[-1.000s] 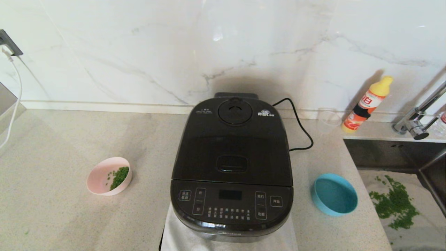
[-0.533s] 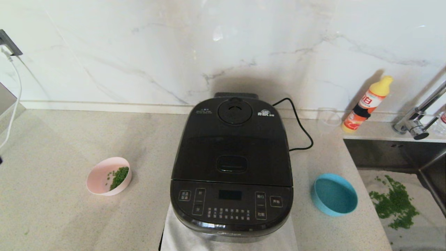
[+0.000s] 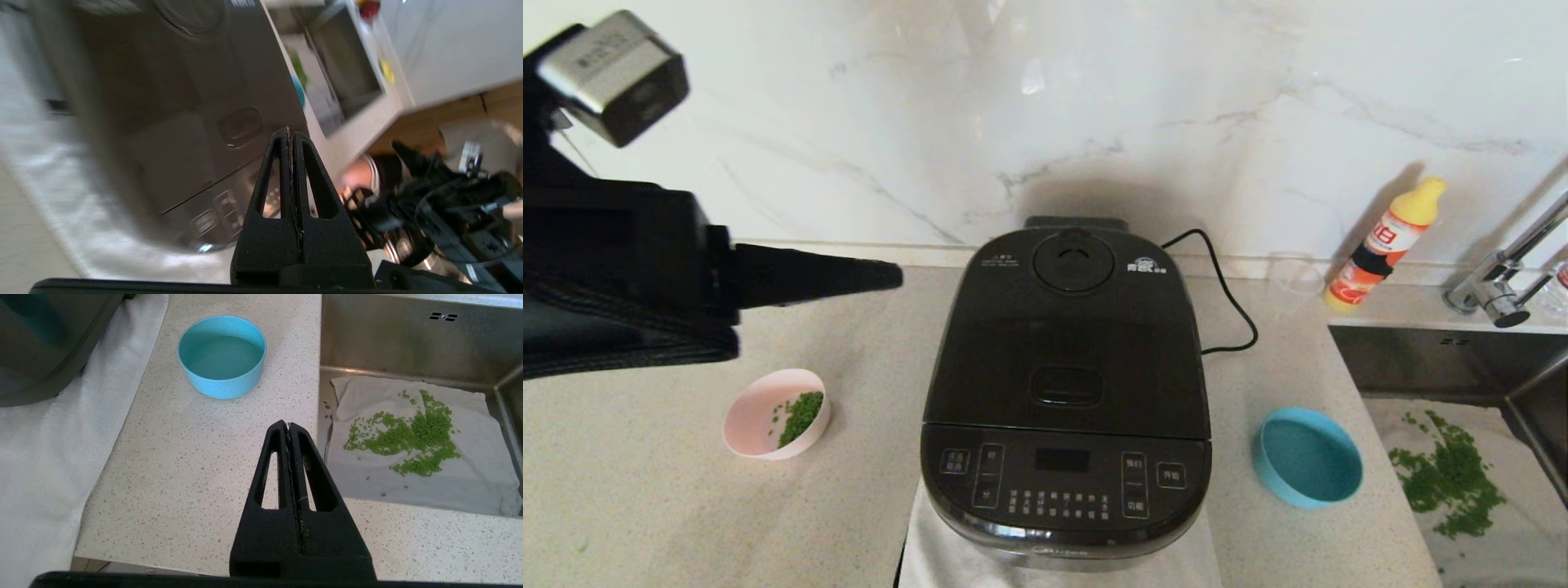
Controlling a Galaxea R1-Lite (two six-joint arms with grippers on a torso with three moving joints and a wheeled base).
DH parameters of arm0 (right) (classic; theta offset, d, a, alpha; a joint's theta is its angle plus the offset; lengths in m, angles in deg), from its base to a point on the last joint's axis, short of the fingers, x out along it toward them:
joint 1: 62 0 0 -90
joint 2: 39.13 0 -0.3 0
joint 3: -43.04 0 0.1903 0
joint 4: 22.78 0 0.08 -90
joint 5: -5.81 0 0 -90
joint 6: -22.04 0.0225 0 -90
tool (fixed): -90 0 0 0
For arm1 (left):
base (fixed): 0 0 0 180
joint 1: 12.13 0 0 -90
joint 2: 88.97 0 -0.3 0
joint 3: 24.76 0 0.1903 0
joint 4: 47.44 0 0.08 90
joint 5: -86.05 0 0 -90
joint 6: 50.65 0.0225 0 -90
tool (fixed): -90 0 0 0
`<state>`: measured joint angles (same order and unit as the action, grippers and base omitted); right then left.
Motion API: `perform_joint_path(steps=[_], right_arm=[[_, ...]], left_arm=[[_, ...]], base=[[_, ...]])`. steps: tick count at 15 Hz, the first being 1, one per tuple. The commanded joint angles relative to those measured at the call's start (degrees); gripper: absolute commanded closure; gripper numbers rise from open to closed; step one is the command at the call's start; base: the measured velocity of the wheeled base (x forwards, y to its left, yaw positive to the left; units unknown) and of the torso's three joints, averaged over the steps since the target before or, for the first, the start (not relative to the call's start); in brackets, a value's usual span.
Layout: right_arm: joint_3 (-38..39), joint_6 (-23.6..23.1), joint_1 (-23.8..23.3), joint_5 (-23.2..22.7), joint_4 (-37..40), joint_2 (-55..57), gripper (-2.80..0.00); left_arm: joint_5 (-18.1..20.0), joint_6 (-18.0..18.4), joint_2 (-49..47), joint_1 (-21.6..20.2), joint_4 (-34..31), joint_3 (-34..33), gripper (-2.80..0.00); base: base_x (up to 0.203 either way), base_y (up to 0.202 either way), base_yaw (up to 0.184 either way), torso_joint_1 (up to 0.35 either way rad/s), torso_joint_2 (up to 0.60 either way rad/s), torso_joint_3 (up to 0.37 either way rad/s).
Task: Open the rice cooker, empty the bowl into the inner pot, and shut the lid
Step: Open the rice cooker
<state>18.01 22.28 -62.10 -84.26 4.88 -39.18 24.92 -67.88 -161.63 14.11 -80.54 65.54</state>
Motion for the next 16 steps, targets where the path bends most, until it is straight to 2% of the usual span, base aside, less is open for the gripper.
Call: perform_joint_path(steps=[1,5,7,10,12,16], right_arm=[[0.0,0.0,0.0,0.0,0.0,0.0,0.0],[0.0,0.0,0.0,0.0,0.0,0.0,0.0],[0.0,0.0,0.0,0.0,0.0,0.0,0.0],[0.0,0.0,0.0,0.0,0.0,0.0,0.0],[0.0,0.0,0.0,0.0,0.0,0.0,0.0],[0.0,0.0,0.0,0.0,0.0,0.0,0.0]], left_arm=[[-2.4,-0.3,-6.8,4.9,0.1,1.0,0.0],[-9.7,-0.3,-10.6,11.5,0.1,0.5,0.0],[-13.0,-0.2,-13.1,13.3,0.2,-0.4,0.0],[-14.9,-0.1,-16.3,15.0,1.4,-0.8,0.0],[-17.8,-0.2,-17.6,16.3,2.5,-1.5,0.0],[-19.2,-0.1,-19.0,16.5,5.3,-3.4,0.0]], base=[[0.0,0.0,0.0,0.0,0.0,0.0],[0.0,0.0,0.0,0.0,0.0,0.0],[0.0,0.0,0.0,0.0,0.0,0.0],[0.0,0.0,0.0,0.0,0.0,0.0],[0.0,0.0,0.0,0.0,0.0,0.0],[0.0,0.0,0.0,0.0,0.0,0.0]])
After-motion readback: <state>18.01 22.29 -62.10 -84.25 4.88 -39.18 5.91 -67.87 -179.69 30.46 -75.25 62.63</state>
